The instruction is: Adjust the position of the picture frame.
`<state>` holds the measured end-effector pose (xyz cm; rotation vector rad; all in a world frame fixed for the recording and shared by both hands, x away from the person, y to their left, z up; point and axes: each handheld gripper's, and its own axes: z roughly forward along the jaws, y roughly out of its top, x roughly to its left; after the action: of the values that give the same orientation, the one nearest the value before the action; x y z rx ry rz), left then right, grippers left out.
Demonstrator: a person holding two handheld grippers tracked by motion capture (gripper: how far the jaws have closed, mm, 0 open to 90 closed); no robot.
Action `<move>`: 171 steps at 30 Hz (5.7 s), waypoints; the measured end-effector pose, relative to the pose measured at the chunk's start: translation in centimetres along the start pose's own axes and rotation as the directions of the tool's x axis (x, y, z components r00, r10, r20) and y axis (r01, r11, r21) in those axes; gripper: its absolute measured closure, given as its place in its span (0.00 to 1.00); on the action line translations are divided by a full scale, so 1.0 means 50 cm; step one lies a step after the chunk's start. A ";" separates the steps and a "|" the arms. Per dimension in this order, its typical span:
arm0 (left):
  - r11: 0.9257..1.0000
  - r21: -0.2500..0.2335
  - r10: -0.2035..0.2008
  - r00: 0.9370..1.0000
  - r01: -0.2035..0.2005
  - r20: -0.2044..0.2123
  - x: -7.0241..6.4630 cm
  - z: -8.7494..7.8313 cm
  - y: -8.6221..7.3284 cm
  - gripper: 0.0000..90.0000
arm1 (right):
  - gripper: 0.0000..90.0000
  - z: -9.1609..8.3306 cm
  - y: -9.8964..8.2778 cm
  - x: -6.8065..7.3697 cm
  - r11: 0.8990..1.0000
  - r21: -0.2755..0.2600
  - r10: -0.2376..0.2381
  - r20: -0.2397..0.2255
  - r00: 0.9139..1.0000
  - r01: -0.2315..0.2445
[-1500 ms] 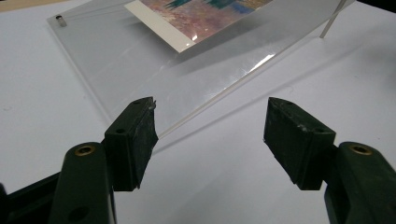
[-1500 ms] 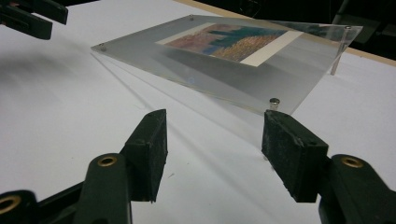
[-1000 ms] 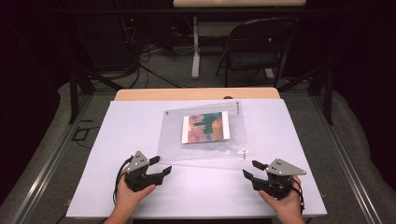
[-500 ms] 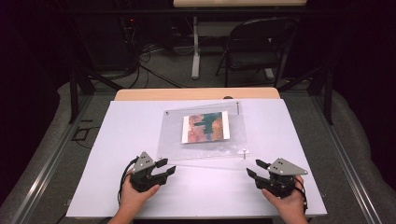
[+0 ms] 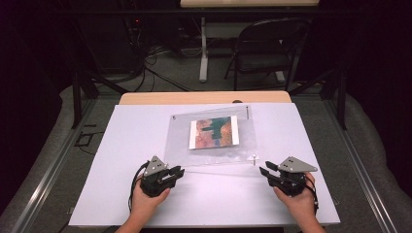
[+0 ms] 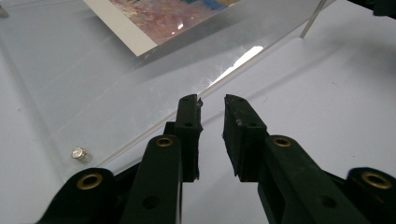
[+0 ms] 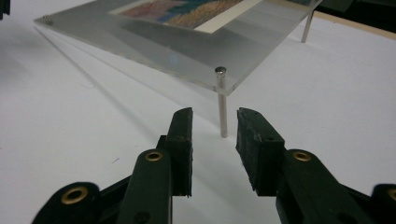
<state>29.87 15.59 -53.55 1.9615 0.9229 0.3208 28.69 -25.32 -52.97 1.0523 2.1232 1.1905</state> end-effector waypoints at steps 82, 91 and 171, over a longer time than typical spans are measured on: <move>0.988 0.150 -0.030 0.999 0.023 0.041 -0.010 0.079 0.017 1.00 | 0.95 0.106 0.037 0.011 0.991 0.017 -0.127 -0.168 0.977 0.132; 0.987 0.145 -0.066 0.998 0.063 0.020 0.008 0.077 0.021 1.00 | 0.95 0.097 0.046 0.042 0.991 0.006 -0.131 -0.217 0.967 0.136; 0.984 0.161 -0.063 0.995 0.074 -0.072 0.043 0.015 0.004 0.69 | 0.82 0.177 0.060 0.239 0.976 0.062 -0.167 -0.417 0.893 0.211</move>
<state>31.83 16.59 -54.08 2.0731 1.0876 0.2798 29.12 -10.33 -55.31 0.6524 2.5674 1.3024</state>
